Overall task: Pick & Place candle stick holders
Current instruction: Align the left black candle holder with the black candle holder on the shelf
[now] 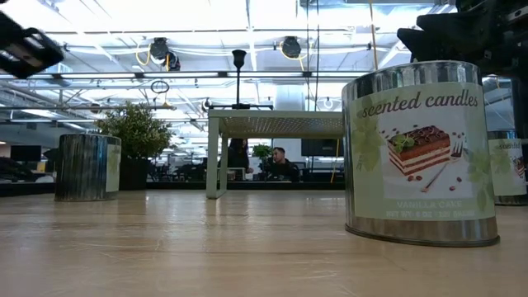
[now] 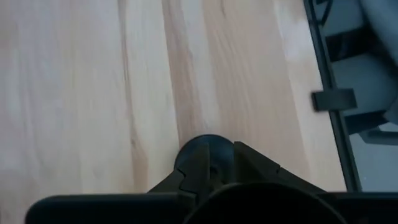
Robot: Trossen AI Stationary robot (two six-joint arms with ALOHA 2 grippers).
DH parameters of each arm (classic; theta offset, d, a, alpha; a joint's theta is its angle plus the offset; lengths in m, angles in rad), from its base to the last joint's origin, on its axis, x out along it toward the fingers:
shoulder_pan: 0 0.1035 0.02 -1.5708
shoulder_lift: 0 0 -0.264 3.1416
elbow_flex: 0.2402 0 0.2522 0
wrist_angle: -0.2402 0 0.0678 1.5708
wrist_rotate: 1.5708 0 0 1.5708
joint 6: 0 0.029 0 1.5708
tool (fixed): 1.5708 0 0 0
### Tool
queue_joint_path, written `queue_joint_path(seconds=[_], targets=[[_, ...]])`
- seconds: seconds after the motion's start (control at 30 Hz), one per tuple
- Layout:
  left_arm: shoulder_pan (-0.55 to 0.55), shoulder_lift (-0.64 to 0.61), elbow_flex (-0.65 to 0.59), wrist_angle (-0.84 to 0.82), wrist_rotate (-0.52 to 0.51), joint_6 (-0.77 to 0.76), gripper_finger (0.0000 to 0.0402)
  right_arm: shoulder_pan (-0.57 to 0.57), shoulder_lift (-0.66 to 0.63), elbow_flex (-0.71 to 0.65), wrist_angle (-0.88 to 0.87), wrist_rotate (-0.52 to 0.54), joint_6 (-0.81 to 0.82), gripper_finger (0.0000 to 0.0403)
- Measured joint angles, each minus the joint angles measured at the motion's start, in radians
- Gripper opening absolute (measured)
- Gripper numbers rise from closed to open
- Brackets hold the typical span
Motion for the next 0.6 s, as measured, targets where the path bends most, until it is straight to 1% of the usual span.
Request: queue_joint_path(seconds=[0.17,0.33,0.5,0.6], targets=[[0.087,0.000,0.001,0.103,0.001,0.143,0.0072,0.000,0.000,0.000,0.000,0.000,0.000,0.0155],[0.189,0.000,0.001,0.159,-0.006,0.267,0.0070,0.000,0.000,0.000,0.000,0.000,0.000,0.0155],[0.307,0.000,0.002,0.190,-0.026,0.324,0.0072,0.000,0.000,0.000,0.000,0.000,0.000,0.0155],[0.368,0.009,0.002,0.208,-0.026,0.362,0.0086,0.000,0.000,0.000,0.000,0.000,0.000,0.0155]])
